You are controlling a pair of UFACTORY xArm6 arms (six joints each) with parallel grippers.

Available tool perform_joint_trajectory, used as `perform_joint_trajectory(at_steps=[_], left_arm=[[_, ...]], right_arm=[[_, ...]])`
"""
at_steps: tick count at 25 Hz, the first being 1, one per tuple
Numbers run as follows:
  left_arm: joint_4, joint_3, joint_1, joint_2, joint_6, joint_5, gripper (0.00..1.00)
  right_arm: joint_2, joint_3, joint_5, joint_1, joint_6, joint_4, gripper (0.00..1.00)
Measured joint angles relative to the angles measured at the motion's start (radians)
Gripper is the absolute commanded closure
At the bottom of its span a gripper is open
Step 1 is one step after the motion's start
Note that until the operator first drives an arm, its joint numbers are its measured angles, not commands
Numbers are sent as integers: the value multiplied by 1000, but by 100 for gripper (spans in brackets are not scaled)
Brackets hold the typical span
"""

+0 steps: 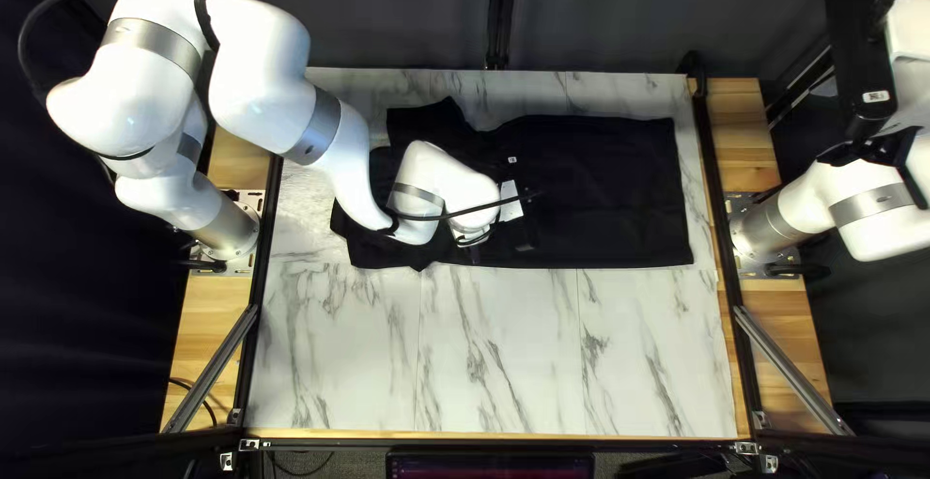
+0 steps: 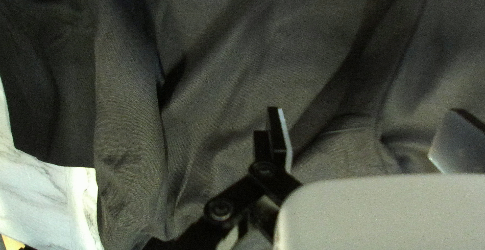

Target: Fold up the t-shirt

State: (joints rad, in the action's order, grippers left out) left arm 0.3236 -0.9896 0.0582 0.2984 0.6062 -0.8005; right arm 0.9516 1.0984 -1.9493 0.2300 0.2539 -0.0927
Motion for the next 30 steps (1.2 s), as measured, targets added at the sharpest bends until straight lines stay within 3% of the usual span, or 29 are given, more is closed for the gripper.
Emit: perform_joint_trajectory(at_steps=[20, 25, 30], left_arm=[[47, -5, -130, -13, -91, 16, 0], [47, 46, -89, -83, -63, 4, 0], [21, 147, -11, -238, -40, -16, 0]], right_arm=[[0, 0, 0, 0, 0, 0, 0], [0, 0, 0, 0, 0, 0, 0], [0, 0, 0, 0, 0, 0, 0]])
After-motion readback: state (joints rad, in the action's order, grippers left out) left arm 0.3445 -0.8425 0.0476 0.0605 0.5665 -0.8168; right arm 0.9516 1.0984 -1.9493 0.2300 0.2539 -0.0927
